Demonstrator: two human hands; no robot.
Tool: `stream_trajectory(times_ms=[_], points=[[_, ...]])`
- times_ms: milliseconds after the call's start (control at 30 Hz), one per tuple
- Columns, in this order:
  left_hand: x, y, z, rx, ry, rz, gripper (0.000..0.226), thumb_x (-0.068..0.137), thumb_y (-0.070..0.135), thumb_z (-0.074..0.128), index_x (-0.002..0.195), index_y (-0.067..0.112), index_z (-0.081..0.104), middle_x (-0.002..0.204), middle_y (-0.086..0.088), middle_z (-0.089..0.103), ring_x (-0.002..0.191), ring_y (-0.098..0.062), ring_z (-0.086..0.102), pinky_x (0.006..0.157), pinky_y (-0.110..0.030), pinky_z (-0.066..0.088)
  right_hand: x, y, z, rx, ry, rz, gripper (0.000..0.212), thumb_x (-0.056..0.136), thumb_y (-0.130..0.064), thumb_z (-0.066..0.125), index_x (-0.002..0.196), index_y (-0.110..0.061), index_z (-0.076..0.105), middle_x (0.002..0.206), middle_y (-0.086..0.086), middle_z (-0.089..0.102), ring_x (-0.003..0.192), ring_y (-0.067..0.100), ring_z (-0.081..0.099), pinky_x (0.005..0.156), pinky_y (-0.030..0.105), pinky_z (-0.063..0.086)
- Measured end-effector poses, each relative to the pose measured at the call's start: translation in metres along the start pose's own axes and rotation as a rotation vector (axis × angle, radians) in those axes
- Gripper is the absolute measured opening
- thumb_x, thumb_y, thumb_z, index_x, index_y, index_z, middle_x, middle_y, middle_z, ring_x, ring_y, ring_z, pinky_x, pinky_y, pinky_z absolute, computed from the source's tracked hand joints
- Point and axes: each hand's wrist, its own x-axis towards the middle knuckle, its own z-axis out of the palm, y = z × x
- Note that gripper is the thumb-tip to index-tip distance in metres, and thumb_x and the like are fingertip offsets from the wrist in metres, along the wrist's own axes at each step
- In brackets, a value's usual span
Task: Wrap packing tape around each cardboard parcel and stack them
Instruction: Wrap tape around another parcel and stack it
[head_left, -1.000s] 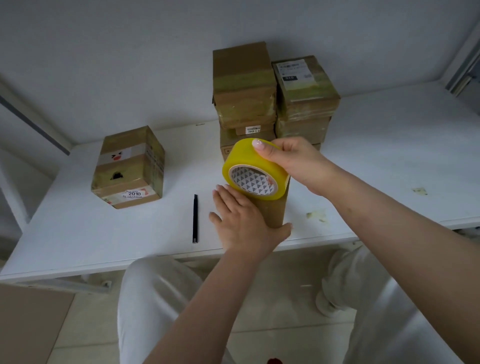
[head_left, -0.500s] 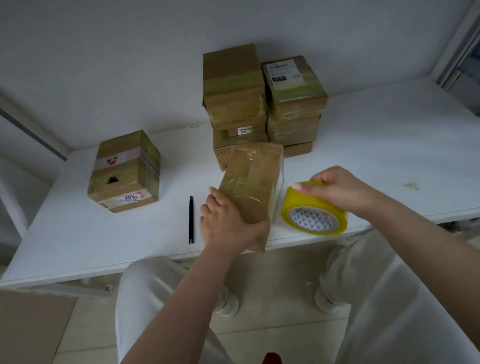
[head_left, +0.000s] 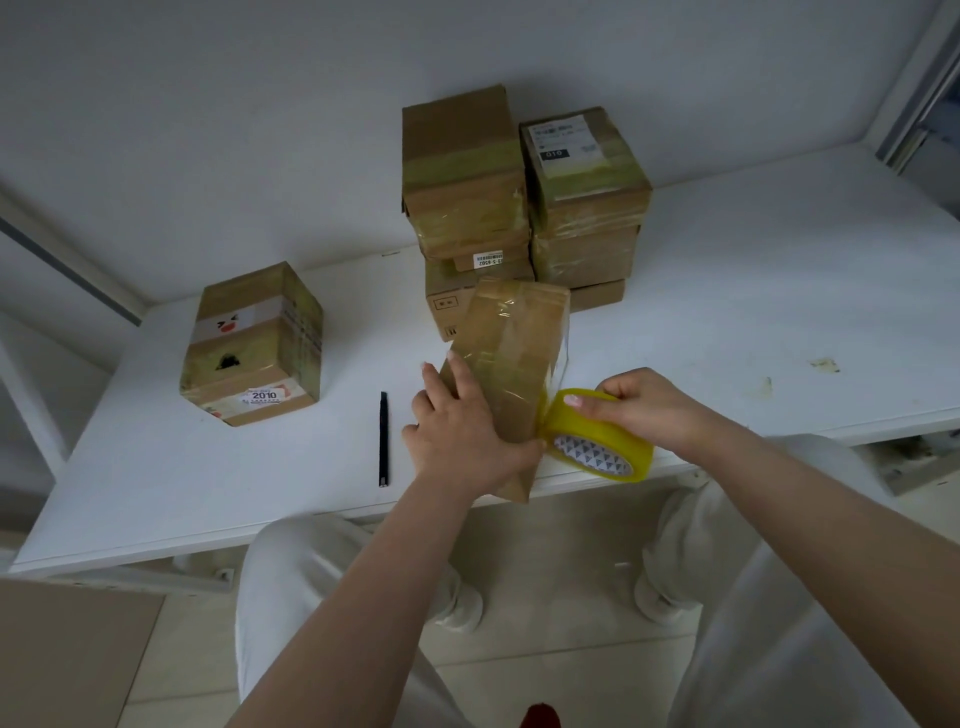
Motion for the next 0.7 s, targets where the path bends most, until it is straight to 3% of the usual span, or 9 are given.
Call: stream_trajectory(times_ms=[67, 167, 200, 300, 400, 467, 533, 633, 700], points=[[0.006, -0.011, -0.003, -0.186, 0.027, 0.001, 0.121, 0.065, 0.064, 0.074, 0.152, 0.038, -0.005, 0.154, -0.009, 0.016, 0.139, -0.036, 0.022, 0.108, -0.055, 0.034, -0.006, -0.008, -0.005, 0.093, -0.012, -0.011, 0.051, 0.073, -0.056, 0.071, 0.075, -0.005, 0.065, 0.072, 0.007, 0.064, 0.069, 0.019, 0.061, 0.069, 0.031, 0.047], [0.016, -0.034, -0.009, -0.66, 0.007, -0.062, 0.114, 0.05, 0.056, 0.085, 0.144, 0.055, 0.021, 0.139, -0.004, 0.037, 0.131, -0.03, 0.038, 0.103, -0.051, 0.043, -0.012, -0.025, -0.021, 0.218, -0.032, -0.107, 0.078, 0.062, -0.065, 0.076, 0.09, 0.007, 0.068, 0.076, 0.011, 0.069, 0.069, 0.019, 0.063, 0.07, 0.03, 0.048], [0.018, -0.042, -0.01, -0.867, 0.018, -0.095, 0.11, 0.048, 0.052, 0.089, 0.141, 0.054, 0.03, 0.133, -0.001, 0.045, 0.125, -0.026, 0.047, 0.098, -0.045, 0.049, -0.013, -0.028, -0.028, 0.23, -0.019, -0.137, 0.082, 0.061, -0.067, 0.076, 0.091, 0.009, 0.067, 0.076, 0.013, 0.068, 0.067, 0.02, 0.062, 0.069, 0.028, 0.047], [0.021, -0.067, -0.023, -1.259, 0.024, -0.151, 0.082, 0.07, 0.021, 0.084, 0.14, 0.037, 0.045, 0.119, 0.005, 0.059, 0.105, -0.018, 0.06, 0.078, -0.031, 0.052, -0.019, -0.024, -0.054, 0.232, 0.071, -0.151, 0.08, 0.063, -0.064, 0.075, 0.088, 0.011, 0.067, 0.07, 0.014, 0.062, 0.061, 0.021, 0.057, 0.061, 0.026, 0.044], [0.023, -0.087, -0.029, -1.316, -0.034, -0.164, 0.09, 0.056, 0.031, 0.087, 0.138, 0.039, 0.049, 0.126, 0.003, 0.06, 0.111, -0.024, 0.058, 0.084, -0.038, 0.051, -0.025, -0.01, -0.065, 0.154, 0.09, -0.097, 0.059, 0.067, -0.054, 0.069, 0.079, 0.003, 0.068, 0.065, 0.01, 0.065, 0.057, 0.02, 0.061, 0.058, 0.025, 0.048], [0.019, -0.086, -0.03, -1.347, -0.086, -0.158, 0.093, 0.048, 0.04, 0.084, 0.135, 0.038, 0.053, 0.126, -0.001, 0.063, 0.111, -0.027, 0.06, 0.08, -0.04, 0.053, -0.026, -0.003, -0.063, 0.165, 0.08, -0.084, 0.052, 0.069, -0.051, 0.068, 0.079, 0.0, 0.069, 0.068, 0.01, 0.067, 0.059, 0.02, 0.064, 0.06, 0.026, 0.049], [0.021, -0.084, -0.027, -1.385, -0.124, -0.142, 0.082, 0.054, 0.039, 0.079, 0.132, 0.036, 0.056, 0.125, -0.004, 0.064, 0.111, -0.028, 0.061, 0.077, -0.041, 0.054, -0.025, 0.0, -0.058, 0.172, 0.072, -0.084, 0.049, 0.069, -0.05, 0.067, 0.08, -0.002, 0.07, 0.069, 0.009, 0.068, 0.06, 0.018, 0.065, 0.06, 0.026, 0.05], [0.02, -0.085, -0.029, -1.392, -0.153, -0.096, 0.059, 0.066, 0.035, 0.071, 0.124, 0.036, 0.062, 0.12, -0.003, 0.067, 0.112, -0.029, 0.06, 0.088, -0.048, 0.052, -0.024, 0.001, -0.055, 0.177, 0.065, -0.074, 0.052, 0.069, -0.051, 0.066, 0.085, -0.001, 0.07, 0.073, 0.009, 0.069, 0.063, 0.017, 0.066, 0.06, 0.024, 0.051], [0.02, -0.087, -0.029, -1.391, -0.175, -0.061, 0.041, 0.073, 0.033, 0.066, 0.114, 0.036, 0.067, 0.11, -0.001, 0.071, 0.105, -0.027, 0.063, 0.086, -0.047, 0.052, -0.023, 0.001, -0.054, 0.184, 0.06, -0.069, 0.051, 0.069, -0.05, 0.066, 0.085, -0.002, 0.07, 0.073, 0.007, 0.069, 0.063, 0.017, 0.066, 0.059, 0.022, 0.051]])
